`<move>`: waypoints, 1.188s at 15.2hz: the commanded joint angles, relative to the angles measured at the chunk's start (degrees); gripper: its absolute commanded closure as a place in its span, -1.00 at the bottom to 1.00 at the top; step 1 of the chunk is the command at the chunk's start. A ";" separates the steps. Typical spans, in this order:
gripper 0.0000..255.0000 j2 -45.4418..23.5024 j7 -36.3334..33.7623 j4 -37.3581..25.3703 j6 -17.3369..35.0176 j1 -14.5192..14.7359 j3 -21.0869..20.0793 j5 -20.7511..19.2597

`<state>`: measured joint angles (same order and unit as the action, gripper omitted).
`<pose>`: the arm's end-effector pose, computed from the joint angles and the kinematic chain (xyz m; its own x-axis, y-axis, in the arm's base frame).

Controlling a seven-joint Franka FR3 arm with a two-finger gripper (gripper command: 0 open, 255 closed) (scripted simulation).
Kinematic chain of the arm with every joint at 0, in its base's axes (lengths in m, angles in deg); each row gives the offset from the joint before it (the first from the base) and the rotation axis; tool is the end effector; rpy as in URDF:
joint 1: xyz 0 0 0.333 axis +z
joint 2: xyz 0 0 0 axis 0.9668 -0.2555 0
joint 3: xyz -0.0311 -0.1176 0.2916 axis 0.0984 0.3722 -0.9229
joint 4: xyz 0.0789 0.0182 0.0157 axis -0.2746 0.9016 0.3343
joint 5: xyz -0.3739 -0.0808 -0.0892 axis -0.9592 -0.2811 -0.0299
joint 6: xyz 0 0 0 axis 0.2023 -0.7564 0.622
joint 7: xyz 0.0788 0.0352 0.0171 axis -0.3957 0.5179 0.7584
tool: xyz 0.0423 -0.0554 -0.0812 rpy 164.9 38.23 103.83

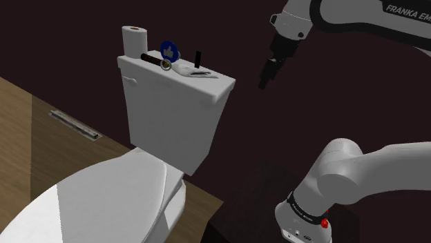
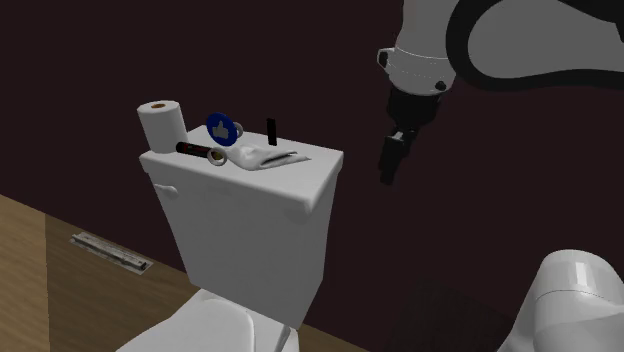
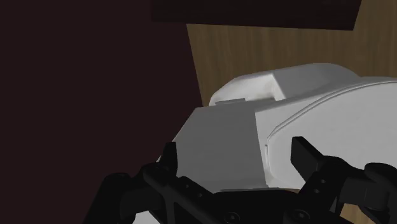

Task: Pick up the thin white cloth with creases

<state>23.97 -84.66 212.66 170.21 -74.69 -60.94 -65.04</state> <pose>0.3039 -0.0050 0.6241 0.9898 0.0989 0.1023 0.0843 -0.9867 0.1387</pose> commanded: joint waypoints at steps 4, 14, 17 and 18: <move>-1.00 -7.47 4.96 -4.58 1.70 0.71 3.00 -0.35; -1.00 -33.78 22.06 -25.54 2.11 3.26 10.59 3.04; -1.00 -42.22 27.20 -33.75 0.44 3.38 11.88 5.19; -1.00 -45.11 28.86 -36.75 -0.33 3.31 12.19 5.98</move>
<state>-17.92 -57.61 179.37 170.84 -71.41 -49.09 -59.90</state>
